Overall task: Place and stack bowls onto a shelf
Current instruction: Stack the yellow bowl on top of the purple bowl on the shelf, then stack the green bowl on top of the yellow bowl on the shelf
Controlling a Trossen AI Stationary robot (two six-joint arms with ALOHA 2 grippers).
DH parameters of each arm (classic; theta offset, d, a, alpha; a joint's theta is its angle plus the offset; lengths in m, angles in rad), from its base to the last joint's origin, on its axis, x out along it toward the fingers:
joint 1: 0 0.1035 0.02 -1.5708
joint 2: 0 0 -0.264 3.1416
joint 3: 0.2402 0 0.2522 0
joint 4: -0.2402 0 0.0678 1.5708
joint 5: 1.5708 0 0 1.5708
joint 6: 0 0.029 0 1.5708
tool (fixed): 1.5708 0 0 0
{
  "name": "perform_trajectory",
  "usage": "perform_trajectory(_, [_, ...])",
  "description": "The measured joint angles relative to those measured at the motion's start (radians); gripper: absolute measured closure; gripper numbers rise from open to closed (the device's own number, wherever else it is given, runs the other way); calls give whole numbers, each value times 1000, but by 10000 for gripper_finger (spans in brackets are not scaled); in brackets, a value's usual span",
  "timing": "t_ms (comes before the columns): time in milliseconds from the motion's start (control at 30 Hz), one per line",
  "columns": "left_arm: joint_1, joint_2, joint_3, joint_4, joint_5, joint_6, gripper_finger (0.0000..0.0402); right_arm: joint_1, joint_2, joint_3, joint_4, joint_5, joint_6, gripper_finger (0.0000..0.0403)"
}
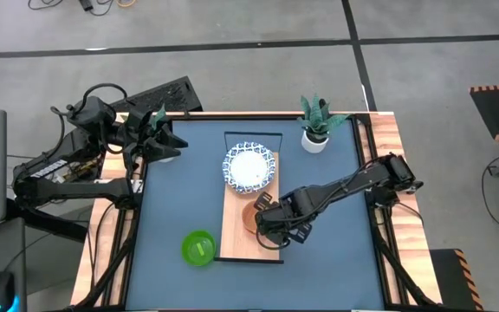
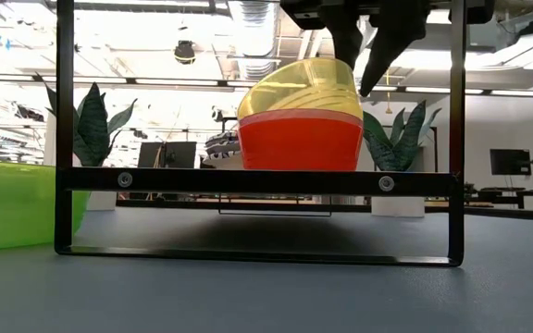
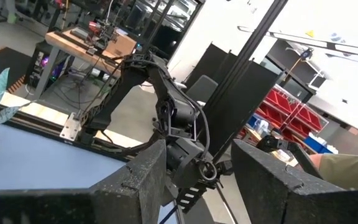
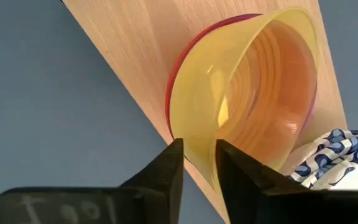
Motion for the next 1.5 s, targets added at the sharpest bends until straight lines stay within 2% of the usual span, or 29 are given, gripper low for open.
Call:
perform_trajectory(267, [0, 0, 1, -152, 0, 26, 235, -2, 0, 13, -7, 0, 47, 236])
perform_trajectory(467, [0, 0, 1, -264, 0, 65, 235, 5, 0, 67, -83, 0, 136, 230])
perform_trajectory(667, [0, 0, 1, -275, -2, 82, 235, 13, 0, 97, -130, 1, 202, 269])
perform_trajectory(867, [0, 0, 1, -288, -39, 93, 235, 12, 0, 97, -94, 1, 241, 365])
perform_trajectory(933, [0, 0, 1, -288, -45, 93, 235, 11, 0, 97, -86, 1, 241, 386])
perform_trajectory(1000, [0, 0, 1, -288, -50, 99, 235, 11, -1, 83, -51, 1, 243, 385])
perform_trajectory(1167, [0, 0, 1, -302, -50, 105, 235, 12, 0, 35, 9, 1, 280, 355])
perform_trajectory(1367, [0, 0, 1, -339, -49, 105, 235, 12, 0, 35, 10, 29, 284, 360])
perform_trajectory(1500, [-6, -1, 1, -486, -43, 115, 235, 13, -2, 93, -38, 67, 321, 368])
